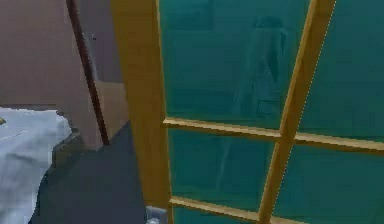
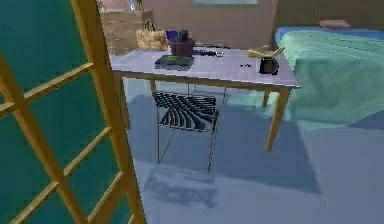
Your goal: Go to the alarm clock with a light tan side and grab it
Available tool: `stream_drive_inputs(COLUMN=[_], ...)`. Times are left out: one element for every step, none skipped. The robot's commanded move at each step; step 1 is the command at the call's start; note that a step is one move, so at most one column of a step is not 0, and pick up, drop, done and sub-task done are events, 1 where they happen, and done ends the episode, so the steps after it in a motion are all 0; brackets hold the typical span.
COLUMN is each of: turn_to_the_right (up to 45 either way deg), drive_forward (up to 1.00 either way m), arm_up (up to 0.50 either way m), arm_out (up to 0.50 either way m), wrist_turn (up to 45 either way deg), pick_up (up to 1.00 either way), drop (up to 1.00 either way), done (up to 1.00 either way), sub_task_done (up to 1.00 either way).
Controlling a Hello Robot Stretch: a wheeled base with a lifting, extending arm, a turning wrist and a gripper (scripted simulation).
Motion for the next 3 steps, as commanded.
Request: stream_drive_inputs(turn_to_the_right=[45.0,36.0,0.0], drive_forward=[0.0,0.0,0.9], arm_up=[0.0,0.0,0.0], arm_out=[0.0,0.0,0.0], wrist_turn=[0.0,0.0,0.0], pick_up=[0.0,0.0,0.0], drop=[0.0,0.0,0.0], done=[0.0,0.0,0.0], sub_task_done=[0.0,0.0,0.0])
